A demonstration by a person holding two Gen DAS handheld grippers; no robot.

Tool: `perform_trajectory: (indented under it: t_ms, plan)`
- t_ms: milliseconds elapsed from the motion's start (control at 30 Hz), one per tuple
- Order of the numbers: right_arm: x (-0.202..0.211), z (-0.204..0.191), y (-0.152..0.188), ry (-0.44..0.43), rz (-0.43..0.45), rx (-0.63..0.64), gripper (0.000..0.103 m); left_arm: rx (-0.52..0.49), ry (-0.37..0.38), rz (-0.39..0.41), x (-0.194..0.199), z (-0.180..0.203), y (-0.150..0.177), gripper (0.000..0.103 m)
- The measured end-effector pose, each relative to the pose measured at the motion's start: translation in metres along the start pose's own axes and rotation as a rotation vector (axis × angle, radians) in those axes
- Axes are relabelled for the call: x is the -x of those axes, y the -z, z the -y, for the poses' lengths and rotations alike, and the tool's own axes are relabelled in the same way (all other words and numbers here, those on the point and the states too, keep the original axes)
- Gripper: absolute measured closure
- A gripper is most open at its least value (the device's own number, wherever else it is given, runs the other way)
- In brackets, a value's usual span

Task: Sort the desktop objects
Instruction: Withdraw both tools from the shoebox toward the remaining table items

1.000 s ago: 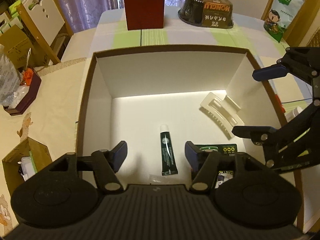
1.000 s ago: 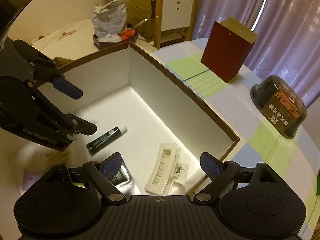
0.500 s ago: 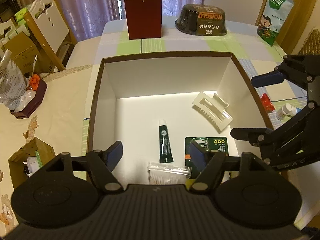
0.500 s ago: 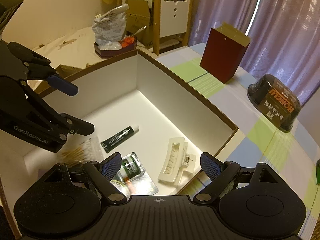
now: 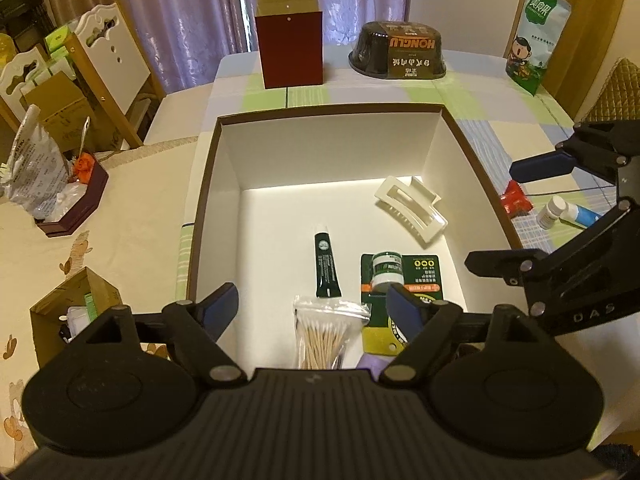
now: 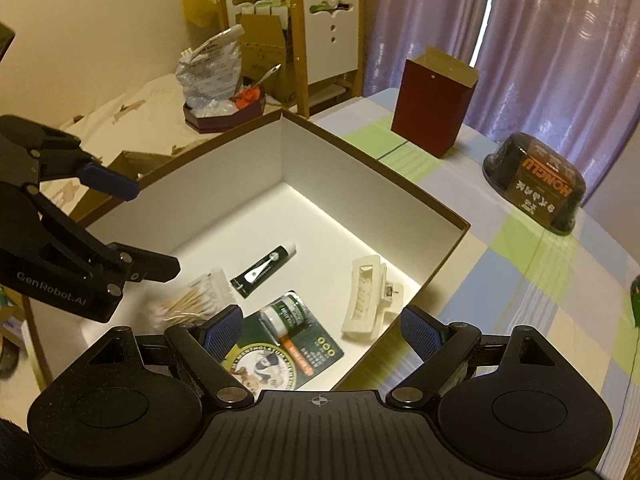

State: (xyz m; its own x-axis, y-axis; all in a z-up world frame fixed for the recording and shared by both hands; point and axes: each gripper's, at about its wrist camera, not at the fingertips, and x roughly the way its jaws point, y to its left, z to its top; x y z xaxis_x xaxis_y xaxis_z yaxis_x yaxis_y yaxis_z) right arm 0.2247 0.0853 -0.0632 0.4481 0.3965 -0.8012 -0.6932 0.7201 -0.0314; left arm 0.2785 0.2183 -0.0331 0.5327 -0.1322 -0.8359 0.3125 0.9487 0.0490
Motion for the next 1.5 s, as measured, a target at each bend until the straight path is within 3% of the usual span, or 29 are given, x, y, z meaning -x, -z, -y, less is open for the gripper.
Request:
perform_trajectory:
  t_ms: [767,1500]
  plan:
    - [0.066,-0.041,0.035,-0.017,0.079,-0.049,0.015,0.020,-0.025,0.083,0.075,0.019,0.049,0.014]
    - [0.105,-0.060,0.062,-0.050,0.139,-0.066,0.015,0.056,-0.052,0.126,0.121,0.038,0.087,0.013]
